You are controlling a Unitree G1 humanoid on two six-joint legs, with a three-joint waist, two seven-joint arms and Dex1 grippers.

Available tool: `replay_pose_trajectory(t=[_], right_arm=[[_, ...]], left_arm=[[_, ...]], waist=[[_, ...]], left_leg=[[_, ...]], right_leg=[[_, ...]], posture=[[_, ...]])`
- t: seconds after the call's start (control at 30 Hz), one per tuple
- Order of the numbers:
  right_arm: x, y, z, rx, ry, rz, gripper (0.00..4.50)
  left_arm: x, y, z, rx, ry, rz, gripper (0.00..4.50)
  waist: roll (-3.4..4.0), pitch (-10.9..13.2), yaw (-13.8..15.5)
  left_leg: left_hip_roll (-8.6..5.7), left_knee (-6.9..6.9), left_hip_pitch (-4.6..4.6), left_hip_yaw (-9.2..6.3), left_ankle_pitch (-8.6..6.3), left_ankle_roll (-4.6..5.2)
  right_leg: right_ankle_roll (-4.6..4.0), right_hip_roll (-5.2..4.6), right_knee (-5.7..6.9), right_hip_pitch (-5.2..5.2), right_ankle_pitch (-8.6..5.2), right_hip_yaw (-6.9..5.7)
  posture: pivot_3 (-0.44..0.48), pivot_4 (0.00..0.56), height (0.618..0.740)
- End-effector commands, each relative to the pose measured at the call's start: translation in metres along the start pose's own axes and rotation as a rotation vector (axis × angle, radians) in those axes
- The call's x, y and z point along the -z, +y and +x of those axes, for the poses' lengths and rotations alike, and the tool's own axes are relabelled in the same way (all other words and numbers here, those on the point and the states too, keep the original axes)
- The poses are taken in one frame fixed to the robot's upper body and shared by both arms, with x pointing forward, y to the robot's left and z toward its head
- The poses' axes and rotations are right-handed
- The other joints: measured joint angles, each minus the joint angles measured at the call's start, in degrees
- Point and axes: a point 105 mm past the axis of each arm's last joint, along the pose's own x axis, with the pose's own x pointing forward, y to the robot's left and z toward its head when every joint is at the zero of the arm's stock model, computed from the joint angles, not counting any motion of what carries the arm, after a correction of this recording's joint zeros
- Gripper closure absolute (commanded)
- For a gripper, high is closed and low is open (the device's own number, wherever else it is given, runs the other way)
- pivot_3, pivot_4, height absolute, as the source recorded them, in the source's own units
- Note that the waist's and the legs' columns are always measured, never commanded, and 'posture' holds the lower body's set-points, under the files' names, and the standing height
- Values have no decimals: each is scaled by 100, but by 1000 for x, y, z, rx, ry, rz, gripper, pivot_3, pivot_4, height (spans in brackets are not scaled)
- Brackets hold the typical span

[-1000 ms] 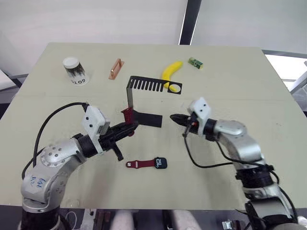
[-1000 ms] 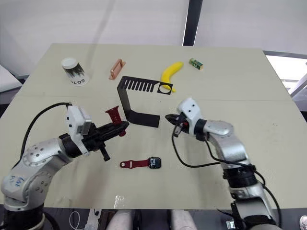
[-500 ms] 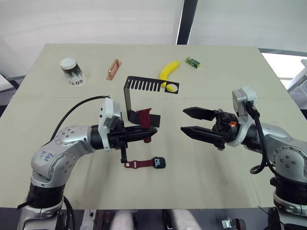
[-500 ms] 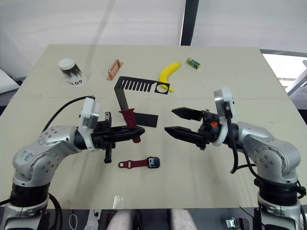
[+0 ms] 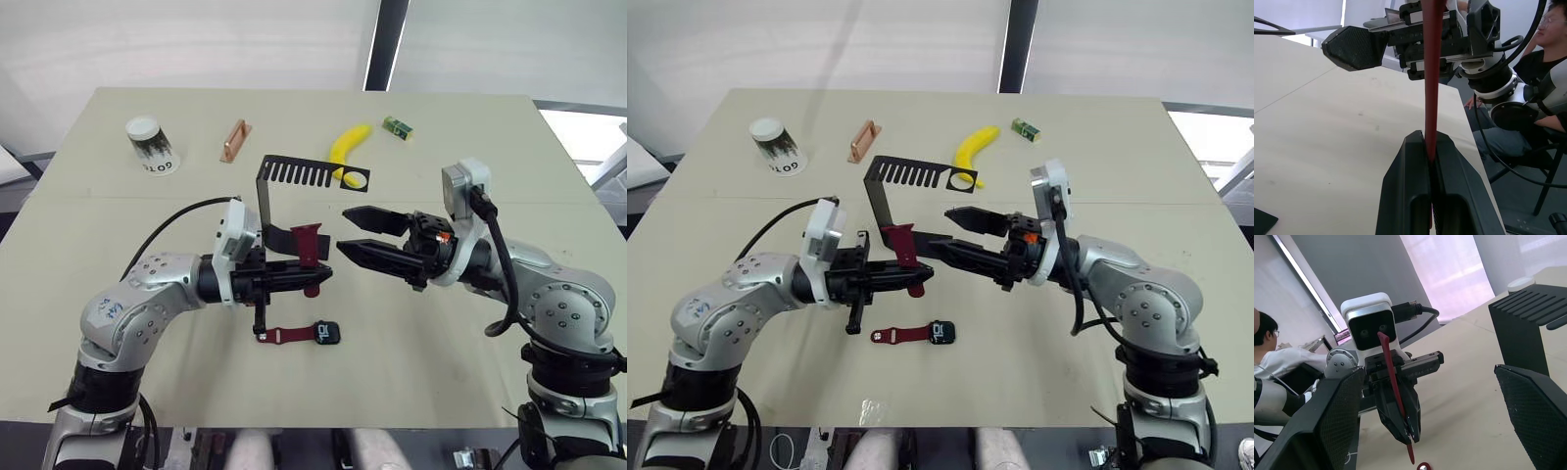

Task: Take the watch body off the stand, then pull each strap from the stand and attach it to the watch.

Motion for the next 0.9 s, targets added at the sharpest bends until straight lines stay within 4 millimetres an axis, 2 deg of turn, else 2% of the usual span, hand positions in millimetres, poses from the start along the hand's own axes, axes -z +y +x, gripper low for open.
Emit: replay_pose_trajectory(t=[0.03, 0.47, 0.57, 0.6, 0.9], right_arm=[[-2, 9, 8, -39, -23, -11, 10], [1, 11, 19, -54, -32, -24, 10], [-3, 12, 20, -58, -44, -30, 727], [-3, 11, 21, -55, -43, -39, 1109], [-2, 11, 25, -50, -37, -61, 1109]], left_arm=[[-3, -2, 6, 25, -22, 9, 4500], [-3, 3, 15, 35, -34, 16, 4500], [-4, 3, 17, 37, -35, 19, 4500], [-4, 4, 17, 37, -37, 20, 4500], [-6, 7, 19, 31, -53, 27, 4500]], waist=[[0, 0, -7], [0, 0, -5], [0, 0, -1], [0, 0, -2], [0, 0, -2]], left_leg=[[0, 0, 0, 0, 0, 0], [0, 1, 0, 0, 0, 0], [0, 2, 0, 0, 0, 0], [0, 2, 0, 0, 0, 0], [0, 2, 0, -1, 0, 0]], right_leg=[[0, 0, 0, -1, 0, 0], [0, 0, 6, -3, 0, 0], [0, 0, 8, -3, 0, 0], [0, -1, 8, -3, 0, 0], [0, 0, 9, -3, 0, -1]], posture=[[0, 150, 740], [0, 150, 740], [0, 150, 740], [0, 150, 740], [0, 150, 740]])
